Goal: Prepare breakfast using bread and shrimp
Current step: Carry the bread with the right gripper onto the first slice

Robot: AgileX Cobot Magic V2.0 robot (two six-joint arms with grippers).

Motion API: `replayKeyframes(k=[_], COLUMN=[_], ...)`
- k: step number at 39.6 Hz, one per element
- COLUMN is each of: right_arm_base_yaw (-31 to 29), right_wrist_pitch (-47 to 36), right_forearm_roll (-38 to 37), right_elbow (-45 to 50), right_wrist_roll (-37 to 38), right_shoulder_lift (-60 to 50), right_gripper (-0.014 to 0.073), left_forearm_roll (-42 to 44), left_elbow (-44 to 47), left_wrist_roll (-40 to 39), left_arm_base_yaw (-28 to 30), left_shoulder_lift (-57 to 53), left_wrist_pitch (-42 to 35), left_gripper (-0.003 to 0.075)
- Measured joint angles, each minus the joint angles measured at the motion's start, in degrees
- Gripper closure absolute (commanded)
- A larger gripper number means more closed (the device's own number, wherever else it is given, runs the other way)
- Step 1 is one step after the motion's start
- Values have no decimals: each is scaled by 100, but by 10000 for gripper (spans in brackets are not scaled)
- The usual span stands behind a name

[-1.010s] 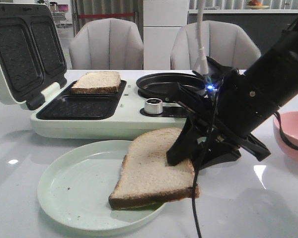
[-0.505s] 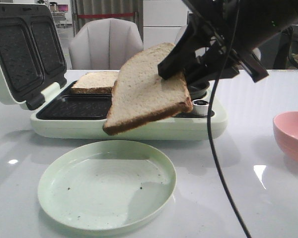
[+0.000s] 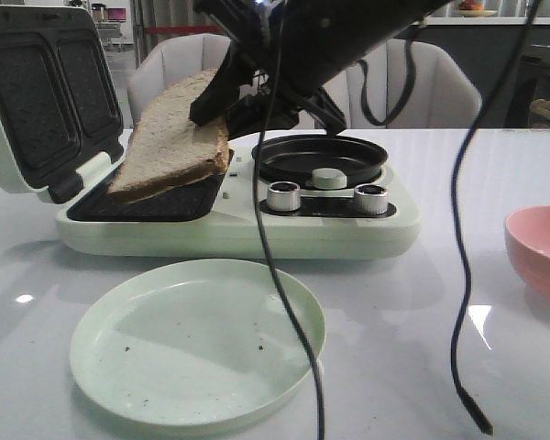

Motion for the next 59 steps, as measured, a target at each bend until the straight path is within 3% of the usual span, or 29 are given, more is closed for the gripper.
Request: replayKeyframes(k=[10,13,19,22,35,46,52,59], right_arm_base_yaw=[0,0,0,0,34,310,341,341], right_wrist_pitch=[73,129,153,164,174,-228,-166,-24], right_forearm_roll=[264,299,395,405,425,246,-410,-2079], right_elbow=[-1063,-1198,-1267,-1277,-1324,-1405,-1536,-1557], right_wrist_roll=[0,0,0,0,0,0,174,1206], right_shoulder_lift=[1097,1302,1478,1488,1492,1501,1479,1108], right_gripper=[482,391,104,48,109,108,108,108], left_forearm_roll=[0,0,0,0,0,0,0,0], left_elbow=[0,0,0,0,0,0,0,0], left_wrist_roll=[0,0,0,0,0,0,2,2], left_arm_base_yaw=[0,0,0,0,0,0,0,0], left_shoulder_lift=[0,0,0,0,0,0,0,0], left_wrist_pitch=[0,0,0,0,0,0,0,0], left_gripper=[284,284,284,284,284,284,284,284])
